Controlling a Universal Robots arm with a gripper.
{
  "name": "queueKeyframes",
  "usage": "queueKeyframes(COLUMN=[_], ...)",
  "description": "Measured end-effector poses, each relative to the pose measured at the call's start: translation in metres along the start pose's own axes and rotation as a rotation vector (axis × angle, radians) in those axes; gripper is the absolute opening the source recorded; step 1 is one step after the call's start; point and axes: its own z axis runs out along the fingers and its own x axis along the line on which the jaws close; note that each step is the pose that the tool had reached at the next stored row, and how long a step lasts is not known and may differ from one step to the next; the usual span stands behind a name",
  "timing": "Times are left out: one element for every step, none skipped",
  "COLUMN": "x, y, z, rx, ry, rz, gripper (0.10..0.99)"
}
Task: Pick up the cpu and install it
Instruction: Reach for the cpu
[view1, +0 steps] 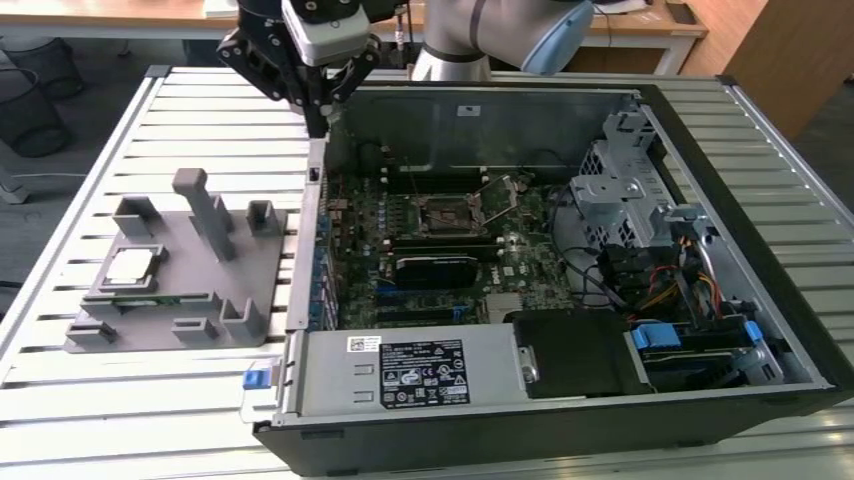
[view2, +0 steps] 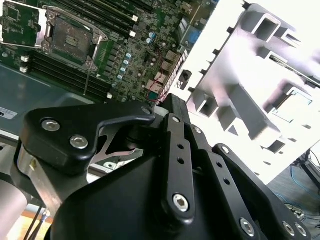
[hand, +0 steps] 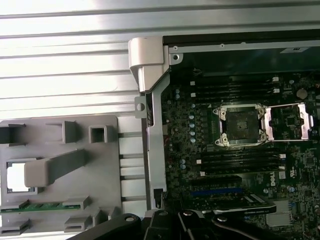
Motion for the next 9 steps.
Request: queueKeyframes(x=[0.0012, 0.0029, 0.0046, 0.0055, 0.0064, 0.0075, 0.0086, 0.0097, 0.011], y=[-0.0001, -0.0002, -0.0004, -0.0004, -0.0005, -0.0006, -0.0007, -0.0008, -0.0009], z=[0.0002, 0.0003, 0.0004, 0.0005, 0.0006, 0.0007, 0.0008, 0.001, 0.0012], rx=[0.0, 0.0, 0.0, 0.0, 0.0, 0.0, 0.0, 0.0, 0.0], ry=[0.0, 0.0, 0.0, 0.0, 0.0002, 0.0003, 0.0003, 0.0003, 0.0003], rz=[0.0, 0.0, 0.0, 0.0, 0.0, 0.0, 0.0, 0.0, 0.0], gripper=[0.106, 0.106, 0.106, 0.106, 0.106, 0.106, 0.106, 0.106, 0.106])
